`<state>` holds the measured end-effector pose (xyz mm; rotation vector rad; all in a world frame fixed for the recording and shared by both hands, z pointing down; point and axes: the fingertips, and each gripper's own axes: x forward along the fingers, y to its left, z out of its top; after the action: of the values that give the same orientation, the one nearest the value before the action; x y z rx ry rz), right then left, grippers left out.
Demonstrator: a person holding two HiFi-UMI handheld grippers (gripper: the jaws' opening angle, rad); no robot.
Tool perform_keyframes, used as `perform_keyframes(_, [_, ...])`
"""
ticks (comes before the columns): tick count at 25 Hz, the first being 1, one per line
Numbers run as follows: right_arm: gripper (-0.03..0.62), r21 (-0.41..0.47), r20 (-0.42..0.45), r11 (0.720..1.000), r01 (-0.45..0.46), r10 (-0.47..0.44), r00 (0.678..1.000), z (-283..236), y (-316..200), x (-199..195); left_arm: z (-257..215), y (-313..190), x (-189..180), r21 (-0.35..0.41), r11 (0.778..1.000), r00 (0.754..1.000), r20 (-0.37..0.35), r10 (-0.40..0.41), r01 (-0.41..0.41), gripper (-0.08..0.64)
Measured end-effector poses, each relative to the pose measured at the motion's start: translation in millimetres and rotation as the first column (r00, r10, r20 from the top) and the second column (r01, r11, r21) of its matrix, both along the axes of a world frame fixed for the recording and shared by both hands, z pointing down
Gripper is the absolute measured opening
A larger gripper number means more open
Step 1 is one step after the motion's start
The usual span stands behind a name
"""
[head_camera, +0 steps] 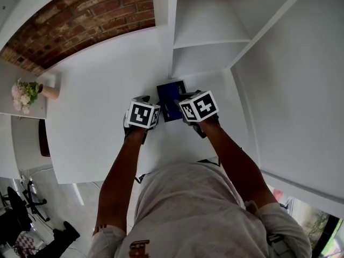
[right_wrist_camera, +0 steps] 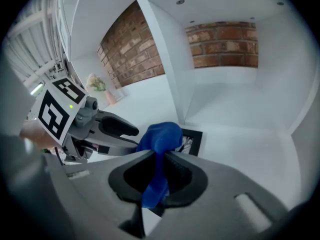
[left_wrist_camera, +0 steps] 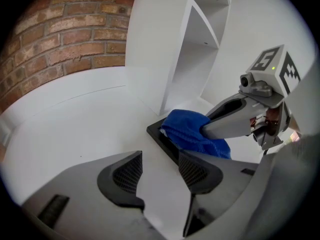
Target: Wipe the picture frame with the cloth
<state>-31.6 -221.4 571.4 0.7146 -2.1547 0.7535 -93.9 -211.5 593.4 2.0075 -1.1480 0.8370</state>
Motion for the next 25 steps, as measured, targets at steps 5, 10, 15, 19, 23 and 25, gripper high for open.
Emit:
perform_keyframes(5, [0.048, 0.037, -0.051, 0.999, -0.002, 0.004, 0.999, -2, -7, 23, 0, 0, 0, 0.002, 1.0, 1.0, 0.001, -0.004, 0.004, 0.221])
perform_keyframes(10, [0.048, 0.052, -0.068, 0.998, -0.038, 0.042, 0.997, -3, -12, 50, 1, -1, -1, 0.004, 1.0, 1.0, 0.011, 0.0, 0.0, 0.221])
perform_keyframes(15, [0.048, 0.068, -0.078, 0.995, -0.072, 0.077, 0.994, -8, -14, 73, 0, -1, 0, 0.003, 1.0, 1.0, 0.017, 0.0, 0.0, 0.221])
perform_keyframes(19, [0.048, 0.091, -0.057, 0.993, -0.079, 0.085, 0.995, -23, -8, 78, -1, 0, 0, 0.006, 1.0, 1.0, 0.021, -0.001, 0.001, 0.221])
perform_keyframes(23, [0.048, 0.111, -0.001, 0.992, -0.068, 0.069, 0.998, -41, 2, 70, -1, 0, 0, 0.005, 1.0, 1.0, 0.023, -0.001, 0.001, 0.221])
perform_keyframes(25, [0.048, 0.116, 0.037, 0.992, -0.054, 0.05, 0.998, -51, 10, 62, -1, 0, 0, 0.005, 1.0, 1.0, 0.024, 0.001, -0.001, 0.221])
